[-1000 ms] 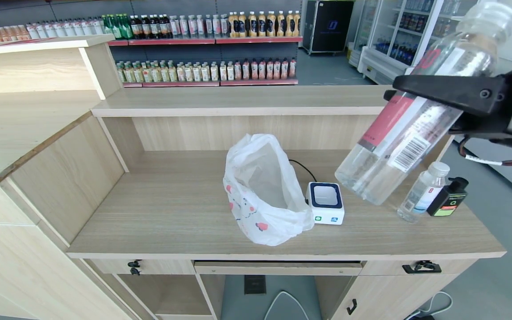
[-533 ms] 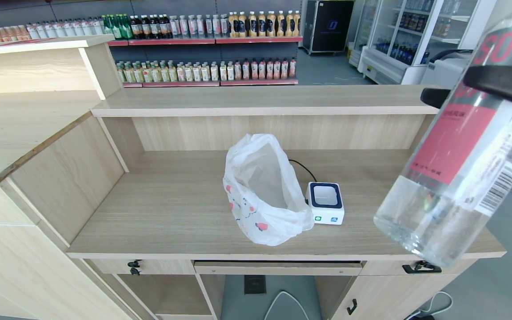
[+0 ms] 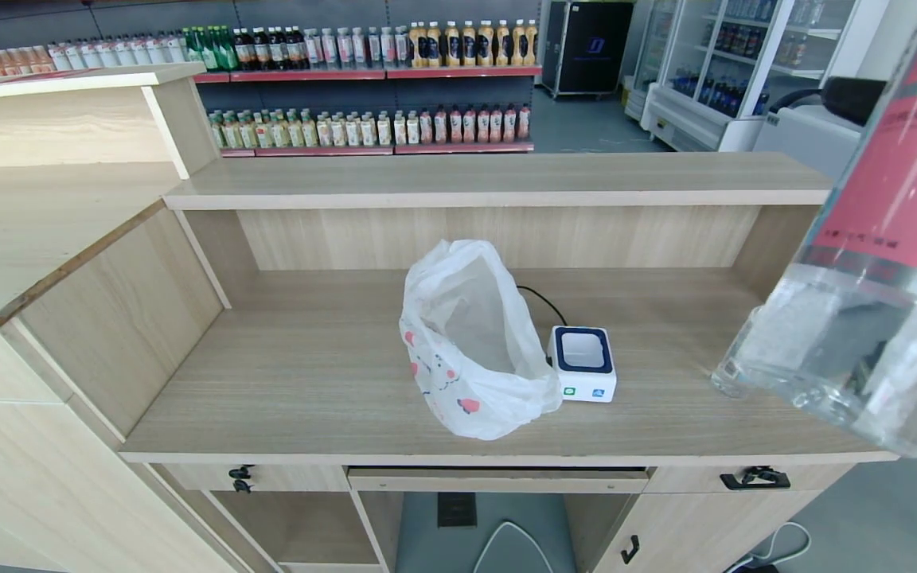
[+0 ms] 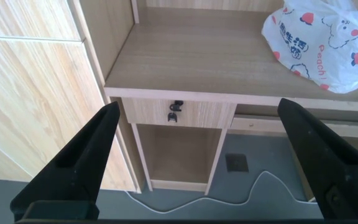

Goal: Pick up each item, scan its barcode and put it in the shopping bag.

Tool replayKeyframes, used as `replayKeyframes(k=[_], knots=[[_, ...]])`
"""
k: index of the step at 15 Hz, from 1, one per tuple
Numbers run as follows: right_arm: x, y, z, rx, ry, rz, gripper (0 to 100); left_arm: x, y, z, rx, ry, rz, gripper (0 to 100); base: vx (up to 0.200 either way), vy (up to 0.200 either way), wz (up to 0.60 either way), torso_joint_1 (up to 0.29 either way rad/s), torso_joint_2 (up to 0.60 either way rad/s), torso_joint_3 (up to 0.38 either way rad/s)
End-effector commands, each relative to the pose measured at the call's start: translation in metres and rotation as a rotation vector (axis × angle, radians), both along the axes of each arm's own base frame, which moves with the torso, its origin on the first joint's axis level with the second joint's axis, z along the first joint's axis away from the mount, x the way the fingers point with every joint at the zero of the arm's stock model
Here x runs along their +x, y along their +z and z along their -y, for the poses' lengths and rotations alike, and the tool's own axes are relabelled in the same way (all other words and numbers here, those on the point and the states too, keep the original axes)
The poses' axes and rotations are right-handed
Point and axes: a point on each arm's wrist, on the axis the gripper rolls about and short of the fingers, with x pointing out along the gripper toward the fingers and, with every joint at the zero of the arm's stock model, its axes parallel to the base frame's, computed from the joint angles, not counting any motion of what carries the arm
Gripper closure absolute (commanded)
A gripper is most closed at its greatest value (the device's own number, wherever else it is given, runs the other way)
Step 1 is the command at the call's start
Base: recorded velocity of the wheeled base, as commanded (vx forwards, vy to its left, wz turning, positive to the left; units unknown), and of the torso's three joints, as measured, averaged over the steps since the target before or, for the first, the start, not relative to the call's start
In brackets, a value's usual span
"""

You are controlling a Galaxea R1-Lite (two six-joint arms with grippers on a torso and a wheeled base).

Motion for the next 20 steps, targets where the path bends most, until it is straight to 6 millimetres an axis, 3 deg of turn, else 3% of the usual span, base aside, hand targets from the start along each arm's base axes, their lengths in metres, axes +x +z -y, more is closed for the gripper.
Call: replayKeyframes(k=[1,15,20], knots=[[0.005,0.005,-0.003,0.002,-0.004,-0.006,100,0.0,0.0,0.0,0.0,0.0,0.0,0,0.0,0.0,0.0,0.0,0.0,0.0],[0.001,0.0,-0.006,-0.002,0.029,-0.046,100,0.0,0.0,0.0,0.0,0.0,0.0,0,0.0,0.0,0.0,0.0,0.0,0.0],[-0.006,-0.01,-0.002,-0.046,0.026,-0.082,100,0.0,0.0,0.0,0.0,0.0,0.0,0,0.0,0.0,0.0,0.0,0.0,0.0]])
